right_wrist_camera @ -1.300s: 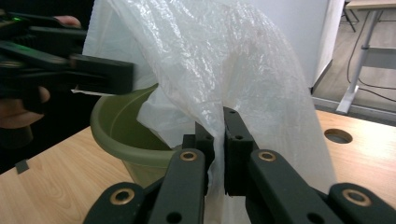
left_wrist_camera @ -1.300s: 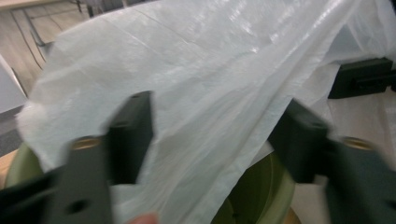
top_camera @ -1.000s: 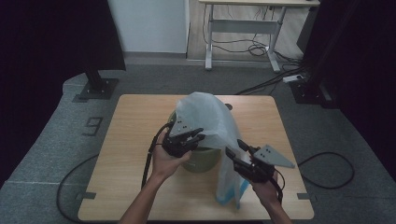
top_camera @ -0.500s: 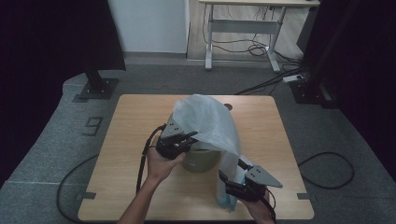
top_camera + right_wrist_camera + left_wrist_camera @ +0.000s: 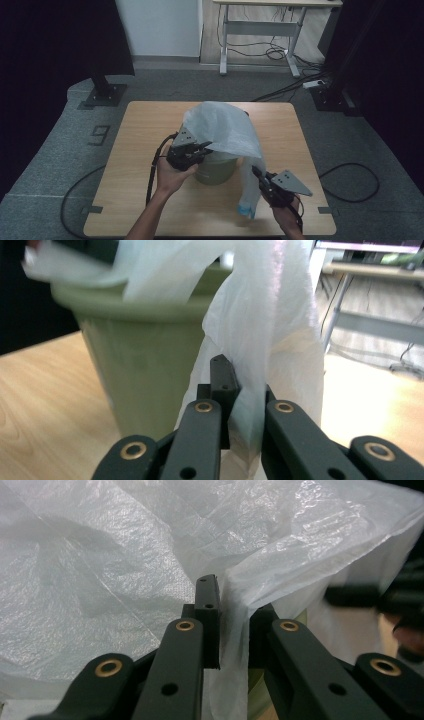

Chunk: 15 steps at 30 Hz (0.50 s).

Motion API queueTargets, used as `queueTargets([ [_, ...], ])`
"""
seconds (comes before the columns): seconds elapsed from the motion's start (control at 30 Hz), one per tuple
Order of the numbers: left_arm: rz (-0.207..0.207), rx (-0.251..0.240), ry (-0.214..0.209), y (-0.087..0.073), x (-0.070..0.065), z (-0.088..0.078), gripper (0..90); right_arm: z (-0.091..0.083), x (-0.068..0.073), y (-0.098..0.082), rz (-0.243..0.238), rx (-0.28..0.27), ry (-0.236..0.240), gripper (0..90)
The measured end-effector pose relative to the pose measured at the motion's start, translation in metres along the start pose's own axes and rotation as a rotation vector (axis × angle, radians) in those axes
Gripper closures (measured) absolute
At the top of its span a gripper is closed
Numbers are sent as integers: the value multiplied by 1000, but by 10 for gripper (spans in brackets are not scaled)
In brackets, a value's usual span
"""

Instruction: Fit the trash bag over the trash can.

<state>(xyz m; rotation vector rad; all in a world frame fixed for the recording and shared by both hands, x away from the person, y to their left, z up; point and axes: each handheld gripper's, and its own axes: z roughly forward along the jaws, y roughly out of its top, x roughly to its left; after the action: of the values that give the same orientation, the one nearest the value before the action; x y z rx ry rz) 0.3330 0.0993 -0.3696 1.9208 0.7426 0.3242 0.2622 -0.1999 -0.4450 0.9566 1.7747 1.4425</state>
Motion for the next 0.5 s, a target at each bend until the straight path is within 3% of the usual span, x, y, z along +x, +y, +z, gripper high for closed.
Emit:
queueTargets([
  [0.13, -12, -2, -12, -2, 1, 0, 809, -10, -9, 14, -8, -35, -6, 877],
  [0.27, -24, -7, -36, -7, -1, 2, 806, -15, -16, 38, -48, -53, -21, 876],
  [0.37, -20, 4, -42, -11, -2, 4, 802, -19, -20, 60, -65, -98, -25, 877],
  [0.5, -24, 4, -63, -11, -3, 8, 794, -22, -23, 72, -72, -118, -27, 877],
])
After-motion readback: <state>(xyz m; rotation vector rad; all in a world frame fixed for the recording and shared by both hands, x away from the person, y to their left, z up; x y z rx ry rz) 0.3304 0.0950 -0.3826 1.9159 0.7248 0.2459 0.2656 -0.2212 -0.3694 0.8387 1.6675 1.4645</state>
